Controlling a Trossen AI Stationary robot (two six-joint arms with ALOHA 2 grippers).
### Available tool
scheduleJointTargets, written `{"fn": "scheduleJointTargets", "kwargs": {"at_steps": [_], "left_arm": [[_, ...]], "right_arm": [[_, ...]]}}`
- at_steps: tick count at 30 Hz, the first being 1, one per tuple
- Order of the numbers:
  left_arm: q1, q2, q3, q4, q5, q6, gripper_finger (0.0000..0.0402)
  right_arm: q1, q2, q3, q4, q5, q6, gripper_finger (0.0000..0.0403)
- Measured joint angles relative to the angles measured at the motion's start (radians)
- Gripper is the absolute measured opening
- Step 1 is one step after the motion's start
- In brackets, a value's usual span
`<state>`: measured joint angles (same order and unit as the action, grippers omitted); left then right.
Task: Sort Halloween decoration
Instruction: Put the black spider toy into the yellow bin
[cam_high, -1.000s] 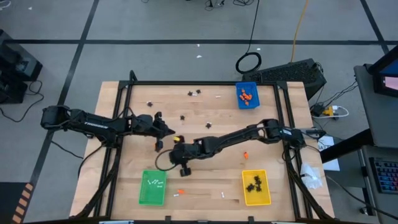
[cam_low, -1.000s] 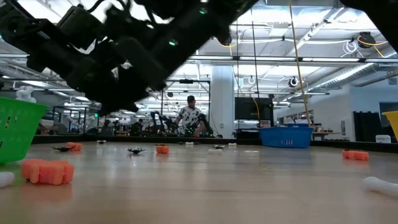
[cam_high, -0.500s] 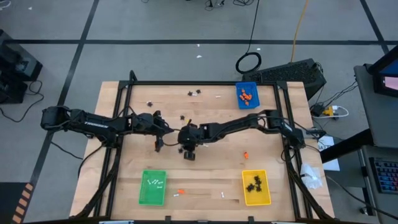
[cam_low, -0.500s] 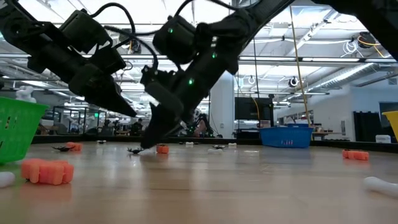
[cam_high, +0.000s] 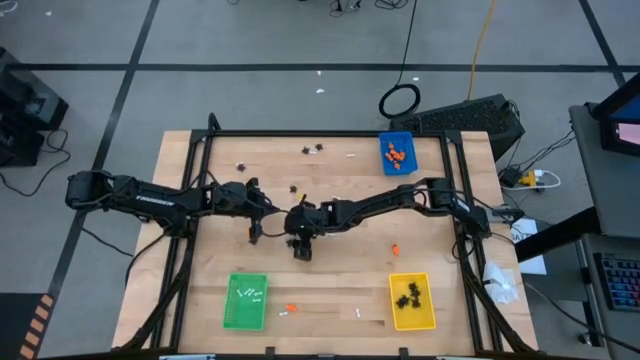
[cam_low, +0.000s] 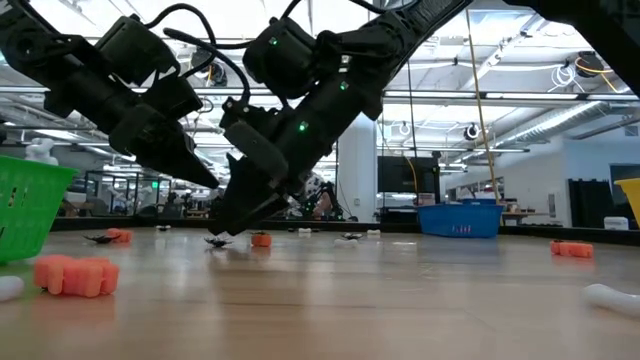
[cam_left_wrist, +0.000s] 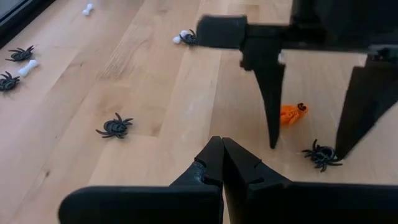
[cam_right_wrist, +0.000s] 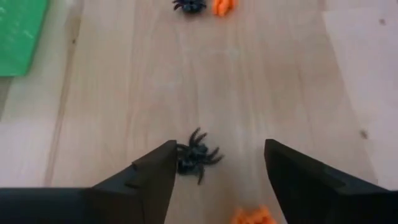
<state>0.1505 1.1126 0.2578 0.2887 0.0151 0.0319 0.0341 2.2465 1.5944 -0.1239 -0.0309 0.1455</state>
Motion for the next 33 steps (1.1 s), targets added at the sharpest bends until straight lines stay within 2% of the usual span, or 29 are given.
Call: {"fn": "scheduleJointTargets", "kwargs": {"at_steps": [12,25,33], "left_arm": [[0.0,0.0,0.0,0.001,0.0,-0.001,0.0],[0.0,0.0,0.0,0.001,0.0,-0.001,0.0],[0.0,0.0,0.0,0.001,0.0,-0.002,0.0]], "right_arm": [[-0.002,0.035,0.003,0.02,0.002,-0.011,0.017],[-0.001,0.036,0.002,0.023,-0.012,-0.045,0.0009],[0.003,-0.004,-0.002,-0.016,-0.001,-0.061,0.0001]]}}
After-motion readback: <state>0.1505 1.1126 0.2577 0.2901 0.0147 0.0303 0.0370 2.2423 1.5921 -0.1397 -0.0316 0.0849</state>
